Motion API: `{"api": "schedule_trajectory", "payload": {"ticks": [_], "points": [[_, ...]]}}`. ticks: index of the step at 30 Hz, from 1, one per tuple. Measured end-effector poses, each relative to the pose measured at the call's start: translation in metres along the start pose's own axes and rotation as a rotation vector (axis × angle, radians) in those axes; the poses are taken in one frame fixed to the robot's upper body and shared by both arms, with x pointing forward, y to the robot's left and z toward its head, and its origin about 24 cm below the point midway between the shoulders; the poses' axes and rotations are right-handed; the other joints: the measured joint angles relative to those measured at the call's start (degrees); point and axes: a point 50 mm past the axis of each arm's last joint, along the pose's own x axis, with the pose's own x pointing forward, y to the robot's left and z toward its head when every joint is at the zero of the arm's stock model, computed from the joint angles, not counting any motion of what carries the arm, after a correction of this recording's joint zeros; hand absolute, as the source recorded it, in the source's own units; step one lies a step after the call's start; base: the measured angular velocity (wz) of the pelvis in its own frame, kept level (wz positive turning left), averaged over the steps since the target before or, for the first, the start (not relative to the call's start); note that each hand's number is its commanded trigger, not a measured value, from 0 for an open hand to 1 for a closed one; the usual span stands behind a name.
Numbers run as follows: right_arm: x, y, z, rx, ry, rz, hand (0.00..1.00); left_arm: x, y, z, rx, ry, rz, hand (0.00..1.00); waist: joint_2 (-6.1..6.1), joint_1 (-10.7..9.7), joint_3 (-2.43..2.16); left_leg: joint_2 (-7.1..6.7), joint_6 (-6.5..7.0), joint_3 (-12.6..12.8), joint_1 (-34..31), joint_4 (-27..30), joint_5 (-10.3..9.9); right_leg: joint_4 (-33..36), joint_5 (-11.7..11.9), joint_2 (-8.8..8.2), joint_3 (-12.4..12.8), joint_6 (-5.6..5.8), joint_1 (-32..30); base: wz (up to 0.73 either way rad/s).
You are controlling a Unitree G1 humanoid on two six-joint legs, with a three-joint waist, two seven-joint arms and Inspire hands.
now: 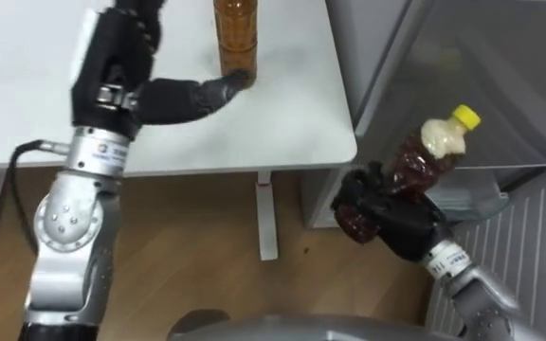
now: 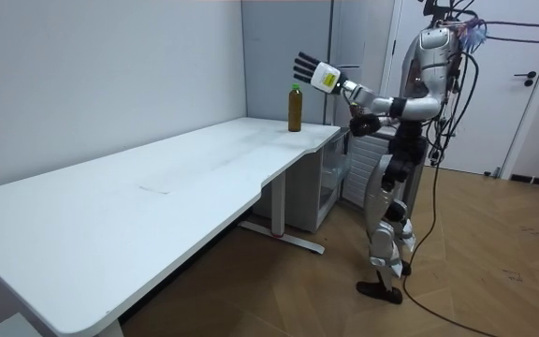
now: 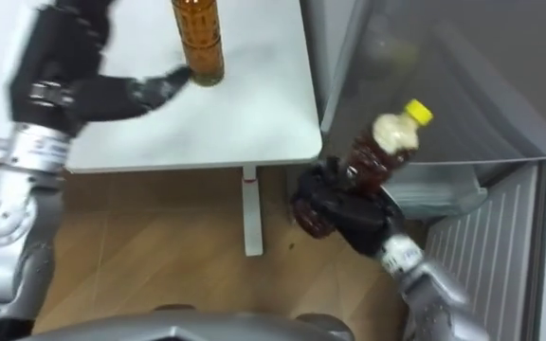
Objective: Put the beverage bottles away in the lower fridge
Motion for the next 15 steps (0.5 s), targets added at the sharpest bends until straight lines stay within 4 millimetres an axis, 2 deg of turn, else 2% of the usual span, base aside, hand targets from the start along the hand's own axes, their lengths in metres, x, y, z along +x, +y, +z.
{"api": "schedule_trajectory", "payload": {"ticks": [1,2,4,8,9,11,13,15], "points": [[-0.007,-0.008,-0.005,0.018,0.012,-0.050,1.00,-0.003,0.013,0.003,0.051,-0.012,0.078,0.00,0.26,0.3,-0.25,-0.06,0.00,-0.1,0.4,-0.2,0.0,0.0,0.0,-0.14,-0.7,0.01,0.3,0.08],[-0.011,-0.012,-0.007,0.027,0.014,-0.077,1.00,-0.004,0.020,0.005,0.079,-0.021,0.116,0.00,0.32,0.5,-0.29,-0.10,0.00,-0.2,0.7,-0.3,0.0,0.0,0.0,-0.22,-1.2,0.02,0.5,0.05],[-0.031,-0.024,-0.012,0.054,0.009,-0.172,1.00,-0.011,0.048,0.018,0.166,-0.074,0.286,0.00,0.46,1.4,-0.43,-0.14,0.01,-0.5,1.1,-1.0,0.0,-0.2,0.0,-0.28,-1.6,0.03,0.8,0.06],[-0.055,-0.037,-0.016,0.083,-0.008,-0.284,1.00,-0.021,0.080,0.040,0.307,-0.175,0.507,0.00,0.55,2.8,-0.60,-0.29,0.04,-1.9,1.8,-1.0,0.0,-1.1,0.0,-0.42,-3.1,0.08,2.1,0.16],[-0.062,-0.041,-0.019,0.093,-0.007,-0.315,1.00,-0.025,0.090,0.045,0.338,-0.198,0.576,0.00,0.54,3.1,-0.87,-0.36,0.04,-2.4,1.9,-1.4,0.0,-1.1,0.0,-0.44,-3.2,0.08,2.3,0.21],[-0.069,-0.045,-0.025,0.112,0.011,-0.366,1.00,-0.031,0.101,0.051,0.362,-0.221,0.680,0.00,0.81,3.9,-0.77,-0.37,0.03,-2.7,2.4,-1.6,0.0,-1.1,-0.1,-0.41,-3.6,0.11,2.9,0.09],[-0.077,-0.048,-0.031,0.133,0.038,-0.426,1.00,-0.045,0.116,0.053,0.354,-0.208,0.803,0.00,1.39,5.3,-0.94,-0.41,0.02,-2.8,2.9,-1.9,0.0,-1.1,-0.1,-0.45,-4.5,0.18,3.3,0.00],[-0.083,-0.050,-0.033,0.153,0.045,-0.464,1.00,-0.059,0.131,0.051,0.346,-0.168,0.890,0.00,1.69,6.1,-0.75,-0.97,0.03,-3.1,3.4,-2.0,0.0,-1.5,-0.1,-0.51,-4.5,0.23,4.0,0.02]]}}
